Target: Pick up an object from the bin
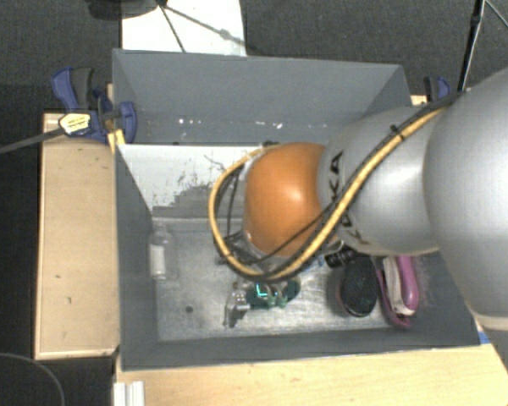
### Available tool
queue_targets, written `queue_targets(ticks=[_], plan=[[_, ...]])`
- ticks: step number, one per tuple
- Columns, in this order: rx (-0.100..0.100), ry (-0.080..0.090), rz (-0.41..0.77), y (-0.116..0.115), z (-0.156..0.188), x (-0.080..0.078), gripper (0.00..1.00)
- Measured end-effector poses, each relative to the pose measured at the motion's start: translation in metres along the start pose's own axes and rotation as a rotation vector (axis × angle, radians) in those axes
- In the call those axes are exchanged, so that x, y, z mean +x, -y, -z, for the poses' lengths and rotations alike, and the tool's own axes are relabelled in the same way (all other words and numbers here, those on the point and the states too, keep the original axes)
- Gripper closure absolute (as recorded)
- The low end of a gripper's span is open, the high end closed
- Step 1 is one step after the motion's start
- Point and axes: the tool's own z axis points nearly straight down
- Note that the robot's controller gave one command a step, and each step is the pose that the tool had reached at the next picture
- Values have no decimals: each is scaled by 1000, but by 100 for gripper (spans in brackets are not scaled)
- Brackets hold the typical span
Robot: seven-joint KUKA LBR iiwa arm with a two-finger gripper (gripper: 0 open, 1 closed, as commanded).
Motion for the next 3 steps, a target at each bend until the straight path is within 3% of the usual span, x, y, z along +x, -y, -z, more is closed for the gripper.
queue_targets(ticks=[1, 2, 3], plan=[[3, 3, 104, 77, -29, 5, 0], [-1, 9, 104, 73, -26, 4, 100], [-1, 16, 101, 82, 83, 8, 100]])
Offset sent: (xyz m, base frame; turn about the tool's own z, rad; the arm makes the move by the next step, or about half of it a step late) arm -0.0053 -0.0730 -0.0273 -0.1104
